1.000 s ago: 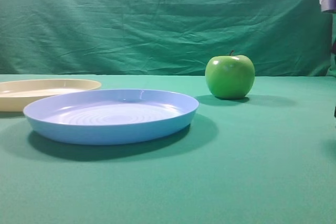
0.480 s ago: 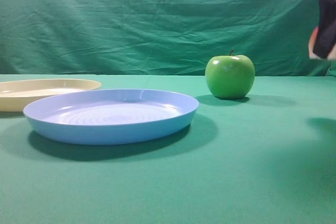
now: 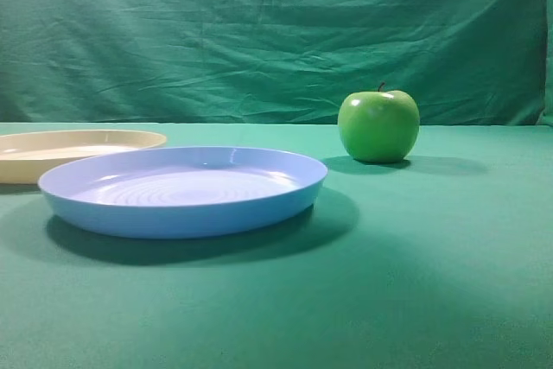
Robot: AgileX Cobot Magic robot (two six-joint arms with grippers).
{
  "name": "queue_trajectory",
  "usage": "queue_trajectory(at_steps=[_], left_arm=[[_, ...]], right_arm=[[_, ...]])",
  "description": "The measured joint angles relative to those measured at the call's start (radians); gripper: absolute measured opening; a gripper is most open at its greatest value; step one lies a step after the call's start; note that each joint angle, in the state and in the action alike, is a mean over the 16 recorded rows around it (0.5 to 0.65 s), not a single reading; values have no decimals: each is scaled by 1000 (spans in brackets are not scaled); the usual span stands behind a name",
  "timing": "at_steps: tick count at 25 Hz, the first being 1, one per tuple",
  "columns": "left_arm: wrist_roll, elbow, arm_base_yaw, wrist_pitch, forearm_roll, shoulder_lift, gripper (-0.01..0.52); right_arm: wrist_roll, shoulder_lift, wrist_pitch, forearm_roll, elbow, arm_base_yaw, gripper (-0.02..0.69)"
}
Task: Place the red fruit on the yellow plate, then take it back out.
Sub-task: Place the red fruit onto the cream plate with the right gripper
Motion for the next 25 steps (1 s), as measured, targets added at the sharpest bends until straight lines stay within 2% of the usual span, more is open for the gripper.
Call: queue_trajectory(at_steps=[7, 18, 25], left_arm=[[0, 0, 0, 0, 0, 0, 0], [0, 0, 0, 0, 0, 0, 0], [0, 0, 0, 0, 0, 0, 0]], right_arm=[[-17, 149, -38, 1, -166, 106, 204], [-61, 554, -13, 28, -592, 233, 204], [-109, 763, -34, 78, -765, 279, 209]])
